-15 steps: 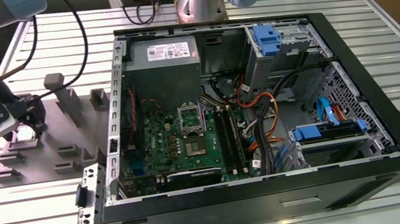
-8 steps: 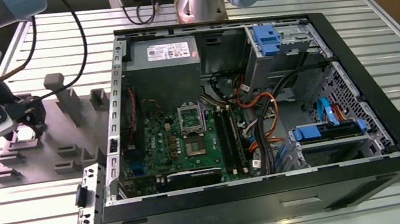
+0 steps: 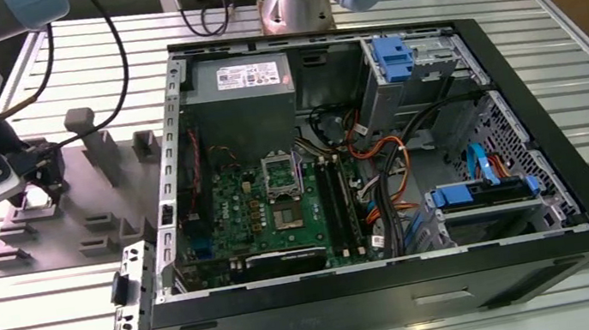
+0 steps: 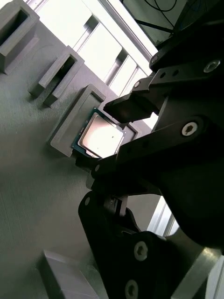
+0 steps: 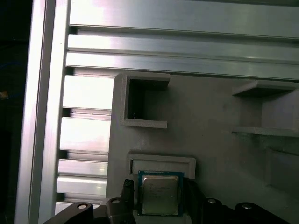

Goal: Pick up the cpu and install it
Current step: 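Pick up the cpu and move it towards the insertion slot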

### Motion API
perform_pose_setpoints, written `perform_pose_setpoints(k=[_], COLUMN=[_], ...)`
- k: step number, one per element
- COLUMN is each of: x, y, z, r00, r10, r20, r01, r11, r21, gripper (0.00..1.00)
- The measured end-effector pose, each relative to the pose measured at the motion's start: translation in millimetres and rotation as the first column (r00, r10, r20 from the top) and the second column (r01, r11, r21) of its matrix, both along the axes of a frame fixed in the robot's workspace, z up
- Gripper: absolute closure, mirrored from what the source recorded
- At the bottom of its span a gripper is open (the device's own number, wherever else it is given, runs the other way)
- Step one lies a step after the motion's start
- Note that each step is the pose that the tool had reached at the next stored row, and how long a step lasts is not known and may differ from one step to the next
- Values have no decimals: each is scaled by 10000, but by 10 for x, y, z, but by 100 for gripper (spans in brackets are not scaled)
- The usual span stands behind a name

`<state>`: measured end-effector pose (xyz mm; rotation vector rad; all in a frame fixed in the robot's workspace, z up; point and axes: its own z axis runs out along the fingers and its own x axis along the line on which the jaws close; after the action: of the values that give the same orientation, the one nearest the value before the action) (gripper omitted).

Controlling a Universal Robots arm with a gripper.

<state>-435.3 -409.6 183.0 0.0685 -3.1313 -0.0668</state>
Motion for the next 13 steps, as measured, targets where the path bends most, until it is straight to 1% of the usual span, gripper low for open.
perform_pose_setpoints(k=[13], x=[0], y=[1], z=[10], r00=[10000], r10=[0], r20=[1], r01=[0], r11=[10000], r21=[1], gripper=[44])
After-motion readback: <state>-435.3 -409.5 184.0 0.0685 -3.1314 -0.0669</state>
